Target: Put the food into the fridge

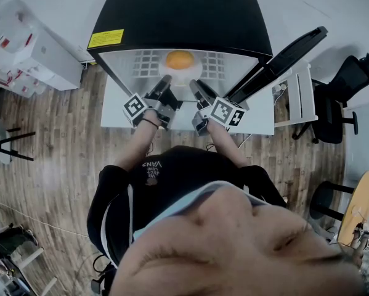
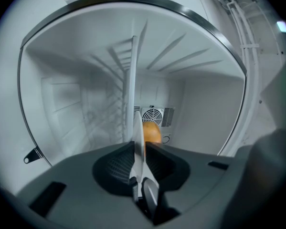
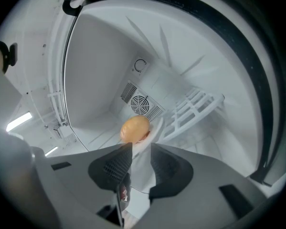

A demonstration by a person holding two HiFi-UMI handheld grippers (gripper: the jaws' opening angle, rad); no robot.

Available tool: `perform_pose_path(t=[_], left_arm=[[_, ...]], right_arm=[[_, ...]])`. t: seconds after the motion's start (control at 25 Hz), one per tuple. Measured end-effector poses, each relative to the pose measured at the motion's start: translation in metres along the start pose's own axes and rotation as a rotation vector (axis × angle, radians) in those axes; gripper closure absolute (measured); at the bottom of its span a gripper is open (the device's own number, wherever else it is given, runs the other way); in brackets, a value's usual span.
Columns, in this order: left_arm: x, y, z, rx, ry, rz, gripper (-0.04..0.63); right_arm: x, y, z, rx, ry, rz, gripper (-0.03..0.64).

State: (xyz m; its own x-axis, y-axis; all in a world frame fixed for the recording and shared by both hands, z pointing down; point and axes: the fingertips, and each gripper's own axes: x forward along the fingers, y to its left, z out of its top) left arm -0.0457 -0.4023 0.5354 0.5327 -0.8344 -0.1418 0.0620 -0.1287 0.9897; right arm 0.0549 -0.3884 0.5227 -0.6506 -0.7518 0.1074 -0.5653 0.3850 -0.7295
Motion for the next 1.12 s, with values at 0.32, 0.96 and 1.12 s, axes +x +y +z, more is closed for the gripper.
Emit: perform_pose_path(t=[0.32,0.96,1.12], left_arm=[[-0.004,-0.017,-0.004,0.057,0.023,-0.044,0.495],[-0.028,-0.032,-0.014,0.455,0.11,-0.015,0.495],[-0.032,-0.038,-0.021,0.614,0.153,-0.014,0.495]], right_arm=[[-0.002,0.005,0.0,-0.041,-0.002,-0.008,0.508],[-0.012,0.019,-0.007,-0.21,-0.006,-0.054,0.508],[-0.016,0.023,-0.01,-0.252,-0.006,-0.072,0.509]])
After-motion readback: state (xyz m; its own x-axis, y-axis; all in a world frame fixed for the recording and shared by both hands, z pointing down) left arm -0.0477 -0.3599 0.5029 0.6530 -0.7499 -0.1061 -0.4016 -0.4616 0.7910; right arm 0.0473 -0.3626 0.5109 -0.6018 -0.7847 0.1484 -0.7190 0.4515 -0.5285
